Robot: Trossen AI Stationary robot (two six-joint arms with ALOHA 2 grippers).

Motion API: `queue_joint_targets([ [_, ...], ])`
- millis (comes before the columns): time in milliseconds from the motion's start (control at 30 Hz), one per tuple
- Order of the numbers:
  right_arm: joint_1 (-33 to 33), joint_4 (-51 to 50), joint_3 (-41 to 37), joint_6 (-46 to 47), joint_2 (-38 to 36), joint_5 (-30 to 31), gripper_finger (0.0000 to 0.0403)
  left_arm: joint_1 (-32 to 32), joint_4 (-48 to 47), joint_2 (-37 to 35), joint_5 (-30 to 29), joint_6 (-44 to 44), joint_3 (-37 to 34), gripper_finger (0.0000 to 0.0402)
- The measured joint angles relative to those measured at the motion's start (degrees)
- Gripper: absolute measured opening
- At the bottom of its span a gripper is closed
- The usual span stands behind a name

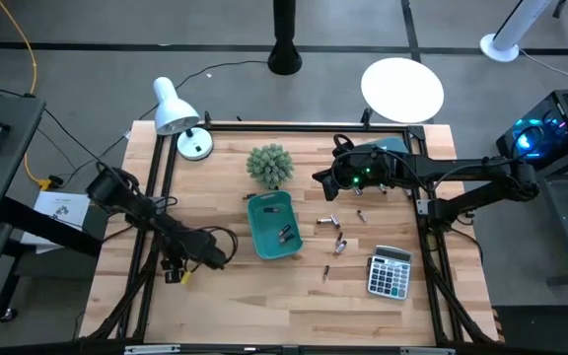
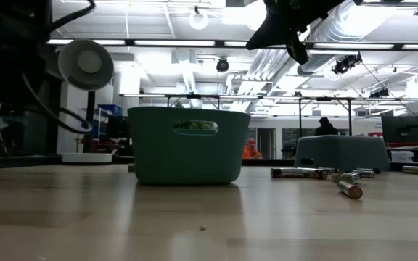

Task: Sort batteries
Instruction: Put the black battery into the green bin

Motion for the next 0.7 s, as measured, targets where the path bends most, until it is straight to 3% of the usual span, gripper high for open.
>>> queue_joint_targets([
  [300, 0.0, 0.01, 0.0, 0.8, 0.0, 0.02, 0.0, -0.21, 5.76, -0.66, 2.85, -3.19, -7.57, 0.0161],
  [500, 0.0, 0.07, 0.0, 0.96, 0.0, 0.05, 0.0, 1.01, 12.04, 0.11, -0.87, -2.19, -5.32, 0.0161],
  [700, 0.0, 0.44, 0.0, 0.96, -0.02, 0.18, 0.0, 2.42, 12.34, -0.2, -3.69, -2.38, -3.41, 0.0161],
])
